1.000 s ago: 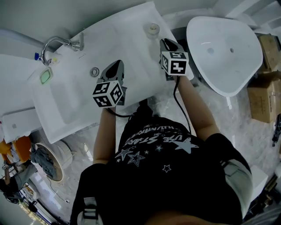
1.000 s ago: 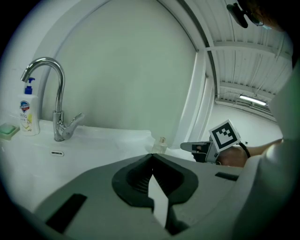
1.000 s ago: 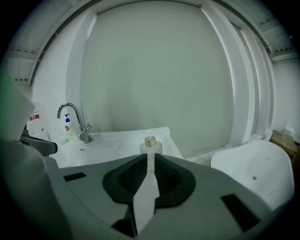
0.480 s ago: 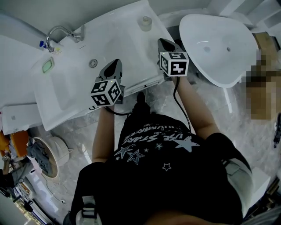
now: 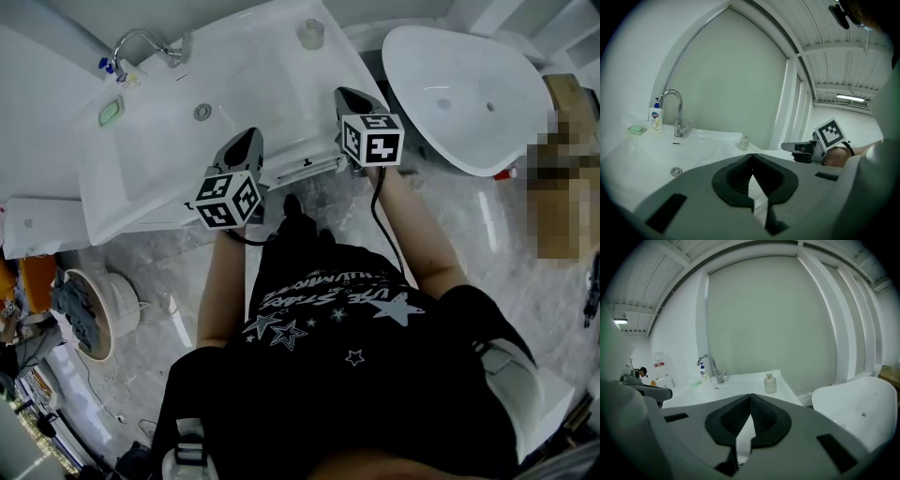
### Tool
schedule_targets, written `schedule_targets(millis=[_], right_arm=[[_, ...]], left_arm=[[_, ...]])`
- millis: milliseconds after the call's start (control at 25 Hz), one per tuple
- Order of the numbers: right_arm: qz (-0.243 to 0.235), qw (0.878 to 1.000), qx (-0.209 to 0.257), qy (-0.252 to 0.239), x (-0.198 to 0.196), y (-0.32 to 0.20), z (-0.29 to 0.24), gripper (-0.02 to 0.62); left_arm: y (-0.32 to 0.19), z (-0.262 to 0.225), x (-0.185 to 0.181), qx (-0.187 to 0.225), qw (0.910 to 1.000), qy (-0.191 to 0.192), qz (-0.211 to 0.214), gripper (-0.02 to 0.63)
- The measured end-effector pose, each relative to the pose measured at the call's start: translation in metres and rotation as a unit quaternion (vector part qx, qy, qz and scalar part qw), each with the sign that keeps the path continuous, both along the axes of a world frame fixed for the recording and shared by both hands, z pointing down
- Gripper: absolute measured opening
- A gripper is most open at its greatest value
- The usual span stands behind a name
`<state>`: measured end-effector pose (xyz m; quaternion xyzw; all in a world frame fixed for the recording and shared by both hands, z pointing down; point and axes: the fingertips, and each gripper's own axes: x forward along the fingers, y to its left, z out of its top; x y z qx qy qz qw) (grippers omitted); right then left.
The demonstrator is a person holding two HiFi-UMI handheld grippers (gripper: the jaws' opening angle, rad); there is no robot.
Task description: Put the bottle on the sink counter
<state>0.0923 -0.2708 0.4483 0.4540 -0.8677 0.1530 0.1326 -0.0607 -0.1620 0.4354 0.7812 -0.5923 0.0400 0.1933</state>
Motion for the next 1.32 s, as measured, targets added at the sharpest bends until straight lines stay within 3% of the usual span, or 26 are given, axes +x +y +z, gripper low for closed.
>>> schedule_targets(millis=[600,1320], right_arm=[[0.008,1.000,0.010,0.000,-0.023,0.043,-0.008,0.006],[0.042,0.999,0.017,0.006,-0.069,0.167,-0.017,0.006]], left_arm=[[0.043,-0.007,-0.025,0.008,1.0000,0.001,0.004,0.008],[0.140,-0.009,-0.072,0.008,0.9980,0.006,0.062,0.008]])
